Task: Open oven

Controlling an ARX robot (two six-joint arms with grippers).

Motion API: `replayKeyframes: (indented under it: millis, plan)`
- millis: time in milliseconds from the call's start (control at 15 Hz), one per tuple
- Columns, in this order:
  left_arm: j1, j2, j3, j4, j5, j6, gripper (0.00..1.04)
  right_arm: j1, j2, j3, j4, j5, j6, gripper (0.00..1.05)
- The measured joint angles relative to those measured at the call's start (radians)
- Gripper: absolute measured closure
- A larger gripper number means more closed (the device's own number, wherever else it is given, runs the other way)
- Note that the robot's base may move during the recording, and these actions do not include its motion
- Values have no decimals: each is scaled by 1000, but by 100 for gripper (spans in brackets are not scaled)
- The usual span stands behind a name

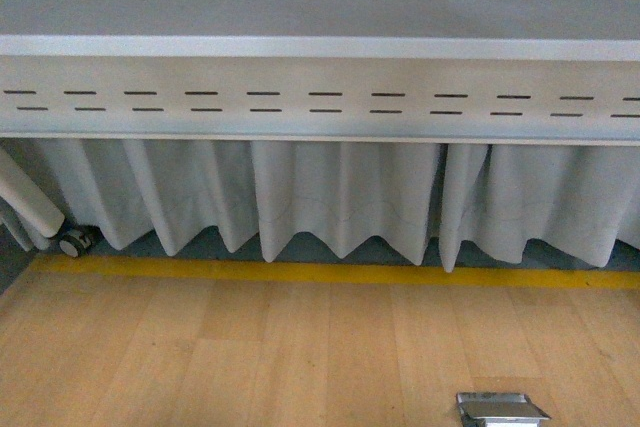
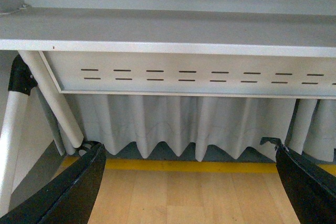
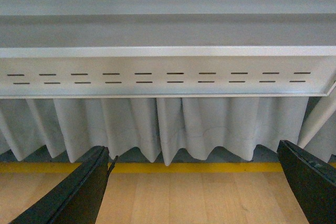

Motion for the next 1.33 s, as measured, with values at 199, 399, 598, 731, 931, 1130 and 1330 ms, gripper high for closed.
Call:
replayKeyframes:
  millis: [199,399,598,731,931,1130,1330]
  plan:
    - [0,0,0,0,0,0,7,0,0,0,0,0,0,6]
    - [0,0,0,0,0,0,7,0,0,0,0,0,0,6]
    - [0,0,0,0,0,0,7,0,0,0,0,0,0,6]
    - [0,0,0,0,0,0,7,0,0,0,0,0,0,6]
    - [0,0,0,0,0,0,7,0,0,0,0,0,0,6]
    - [0,0,0,0,0,0,7,0,0,0,0,0,0,6]
    - [0,0,0,0,0,0,7,0,0,0,0,0,0,6]
